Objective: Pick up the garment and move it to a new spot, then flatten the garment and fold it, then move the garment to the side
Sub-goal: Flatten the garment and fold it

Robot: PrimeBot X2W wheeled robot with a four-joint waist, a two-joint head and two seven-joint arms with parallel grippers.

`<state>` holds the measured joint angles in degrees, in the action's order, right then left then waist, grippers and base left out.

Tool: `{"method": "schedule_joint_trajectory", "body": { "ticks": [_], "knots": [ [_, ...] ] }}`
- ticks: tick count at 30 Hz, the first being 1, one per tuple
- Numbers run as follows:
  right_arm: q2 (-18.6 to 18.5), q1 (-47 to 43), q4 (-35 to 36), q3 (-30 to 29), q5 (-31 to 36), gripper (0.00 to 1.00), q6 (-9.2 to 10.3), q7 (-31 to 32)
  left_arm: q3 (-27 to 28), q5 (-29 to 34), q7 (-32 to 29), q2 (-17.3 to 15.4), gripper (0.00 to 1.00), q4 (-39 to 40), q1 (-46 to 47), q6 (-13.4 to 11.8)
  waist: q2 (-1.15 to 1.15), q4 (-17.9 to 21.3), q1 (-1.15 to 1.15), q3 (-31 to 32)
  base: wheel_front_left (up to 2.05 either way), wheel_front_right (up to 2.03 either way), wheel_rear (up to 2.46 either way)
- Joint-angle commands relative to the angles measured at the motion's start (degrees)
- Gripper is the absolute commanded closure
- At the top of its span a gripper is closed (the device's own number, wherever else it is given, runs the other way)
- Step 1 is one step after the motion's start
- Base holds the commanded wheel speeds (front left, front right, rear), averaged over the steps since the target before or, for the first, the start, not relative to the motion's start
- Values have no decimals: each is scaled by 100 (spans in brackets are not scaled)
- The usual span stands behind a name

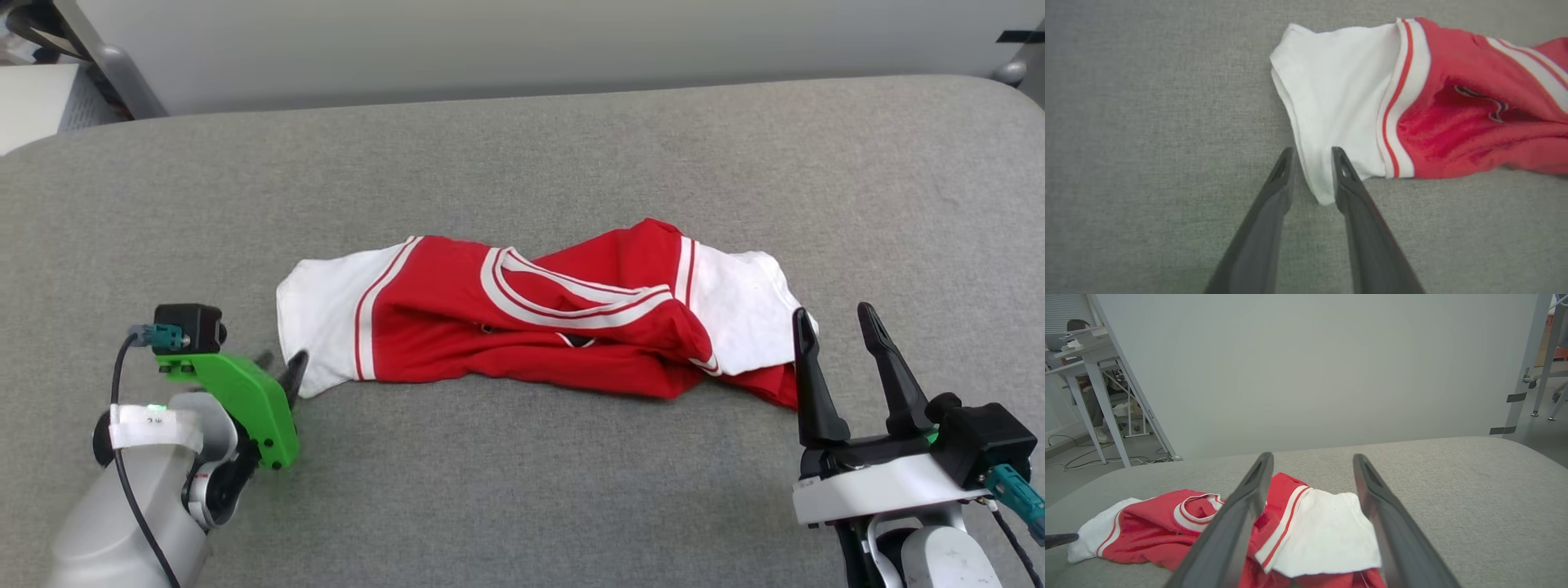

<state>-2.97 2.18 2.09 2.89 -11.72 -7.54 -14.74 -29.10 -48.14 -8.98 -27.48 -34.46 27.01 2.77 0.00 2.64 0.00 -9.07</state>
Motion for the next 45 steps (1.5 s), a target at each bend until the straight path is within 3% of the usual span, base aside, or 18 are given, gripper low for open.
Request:
{"method": "schedule_joint_trajectory", "body": {
  "ticks": [1,6,11,15,19,24,29,33,40,45],
  "knots": [
    [9,-51,-21,-12,73,0,5,-26,26,123,241,-21,0,105,-26,-15,0,-63,0,87,0,0,0],
    [9,-98,-31,-105,129,0,5,-26,-22,574,1317,-22,0,589,-19,38,0,-127,0,257,0,0,0],
    [-44,-229,-24,-210,195,0,5,-26,39,956,2220,104,0,1236,-261,-201,0,-253,0,413,0,0,0],
    [-101,-327,-6,-293,210,0,5,-26,122,1361,2380,249,0,1730,-678,-540,0,-343,0,504,0,0,0],
    [-147,-419,-27,-341,223,0,5,-26,381,1917,2395,530,0,2370,-1209,-703,0,-397,0,564,0,0,0],
    [-168,-491,-64,-380,219,0,5,-26,848,2285,2396,992,0,2855,-1886,-600,0,-428,0,606,0,0,0],
    [-297,-563,-57,-356,288,0,5,-26,1208,2577,2397,1246,0,2974,-2042,-399,0,-496,0,570,0,0,0],
    [-668,-509,-135,-126,268,0,5,410,1362,2792,2397,1397,0,2962,-1996,-215,0,-564,0,483,0,0,0],
    [-1861,-139,-174,699,-49,0,5,1962,1612,3052,2397,1700,0,2904,-1895,41,0,-720,0,292,0,0,0],
    [-2522,250,-208,1313,-288,0,5,2350,1725,3187,2398,1872,0,2814,-1846,183,0,-839,0,189,0,0,0]
  ]
}}
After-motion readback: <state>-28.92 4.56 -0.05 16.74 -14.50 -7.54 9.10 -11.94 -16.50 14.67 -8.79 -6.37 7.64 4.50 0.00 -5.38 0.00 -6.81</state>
